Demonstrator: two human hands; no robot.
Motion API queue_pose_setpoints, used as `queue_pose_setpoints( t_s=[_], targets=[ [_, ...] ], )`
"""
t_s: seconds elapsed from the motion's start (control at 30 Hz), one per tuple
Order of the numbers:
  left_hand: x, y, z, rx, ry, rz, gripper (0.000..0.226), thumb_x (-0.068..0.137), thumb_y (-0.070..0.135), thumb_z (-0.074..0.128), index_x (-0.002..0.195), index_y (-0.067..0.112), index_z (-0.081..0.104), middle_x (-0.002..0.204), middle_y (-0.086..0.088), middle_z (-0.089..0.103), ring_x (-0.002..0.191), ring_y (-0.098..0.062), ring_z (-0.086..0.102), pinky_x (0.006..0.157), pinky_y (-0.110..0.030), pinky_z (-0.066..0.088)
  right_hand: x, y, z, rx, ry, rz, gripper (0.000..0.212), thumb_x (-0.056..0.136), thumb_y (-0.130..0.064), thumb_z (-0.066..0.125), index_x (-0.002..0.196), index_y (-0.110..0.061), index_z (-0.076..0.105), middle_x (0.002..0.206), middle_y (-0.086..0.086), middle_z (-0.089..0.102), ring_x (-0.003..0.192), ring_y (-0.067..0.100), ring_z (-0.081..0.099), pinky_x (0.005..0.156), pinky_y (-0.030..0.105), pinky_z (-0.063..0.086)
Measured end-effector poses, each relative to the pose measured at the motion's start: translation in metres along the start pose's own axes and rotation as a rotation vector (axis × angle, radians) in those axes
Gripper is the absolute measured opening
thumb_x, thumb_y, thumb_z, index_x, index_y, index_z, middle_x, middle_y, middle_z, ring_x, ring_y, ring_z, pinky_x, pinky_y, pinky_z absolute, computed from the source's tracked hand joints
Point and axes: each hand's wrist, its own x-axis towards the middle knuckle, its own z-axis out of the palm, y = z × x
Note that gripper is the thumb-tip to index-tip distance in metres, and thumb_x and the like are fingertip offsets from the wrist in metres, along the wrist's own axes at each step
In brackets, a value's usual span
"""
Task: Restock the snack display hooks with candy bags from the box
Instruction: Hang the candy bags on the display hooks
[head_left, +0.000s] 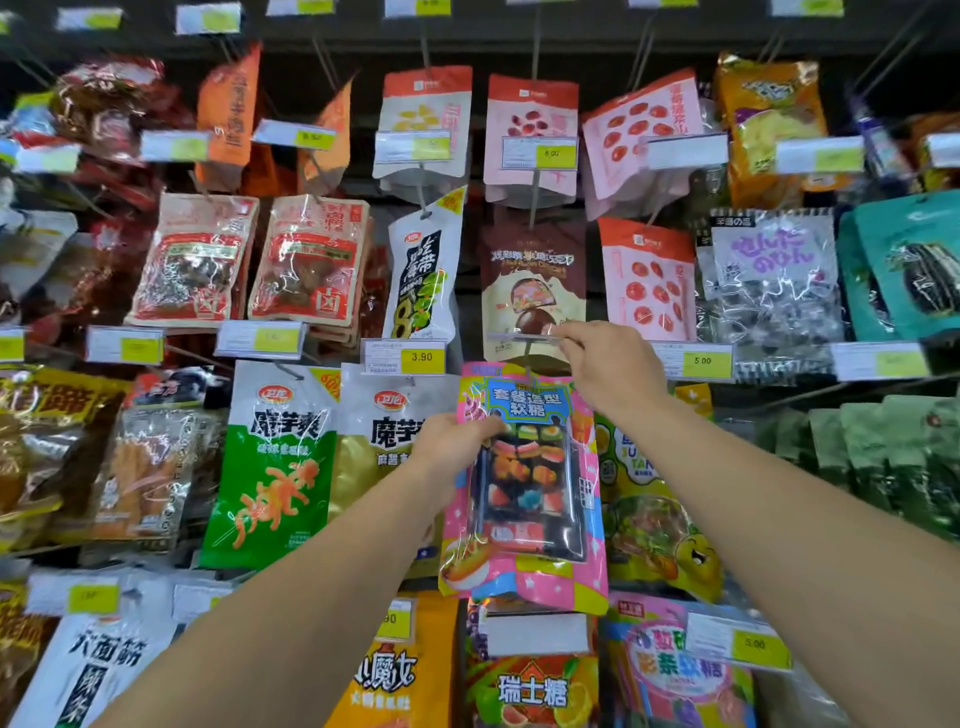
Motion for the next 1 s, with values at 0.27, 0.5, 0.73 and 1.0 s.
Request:
queue_pose_setpoints(
  t_s=[0.27, 0.5, 0.73, 1.0],
  targets=[
    [0.0, -0.01, 0.001, 0.013, 0.015, -0.022, 0.039, 0.071, 0.035, 0.08, 0.097, 0.009, 0.068, 0.089, -0.01, 0.076, 0.088, -0.031, 0.072, 0.093, -0.05, 0.053, -0.017, 0.009, 0.018, 0.079, 0.003, -0.013, 0.045, 0.096, -0.02, 0.057, 0.14, -0.021, 0.051, 0.141, 0.003, 0.05, 0.122, 0.028, 0.052, 0.096, 0.041, 0.047],
    [-0.008, -0.03, -0.003, 0.09, 0.093, 0.014, 0.036, 0.079, 0.048, 0.075, 0.072, 0.014, 0.063, 0.073, -0.008, 0.064, 0.071, -0.018, 0.061, 0.073, -0.033, 0.05, -0.098, 0.024, 0.066, 0.273, -0.157, 0.216, 0.078, 0.084, -0.032, 0.071, 0.15, -0.023, 0.029, 0.145, 0.0, 0.032, 0.13, 0.022, 0.044, 0.105, 0.038, 0.041],
    [-0.029, -0.061, -0.021, 0.41, 0.07, 0.129, 0.044, 0.071, 0.042, 0.079, 0.103, 0.016, 0.066, 0.082, 0.005, 0.073, 0.072, -0.015, 0.069, 0.07, -0.035, 0.057, -0.172, 0.026, 0.078, 0.574, -0.228, 0.352, 0.082, 0.085, -0.033, 0.073, 0.15, -0.034, 0.023, 0.135, -0.015, 0.04, 0.121, 0.002, 0.038, 0.097, 0.023, 0.032],
    [-0.048, -0.061, -0.022, 0.782, 0.105, 0.324, 0.046, 0.081, 0.023, 0.074, 0.124, 0.021, 0.057, 0.096, -0.008, 0.069, 0.083, -0.026, 0.064, 0.073, -0.035, 0.051, -0.162, 0.02, 0.078, 0.324, -0.253, 0.398, 0.065, 0.089, -0.035, 0.067, 0.146, -0.024, 0.038, 0.138, 0.007, 0.049, 0.125, 0.027, 0.049, 0.091, 0.033, 0.039]
  ],
)
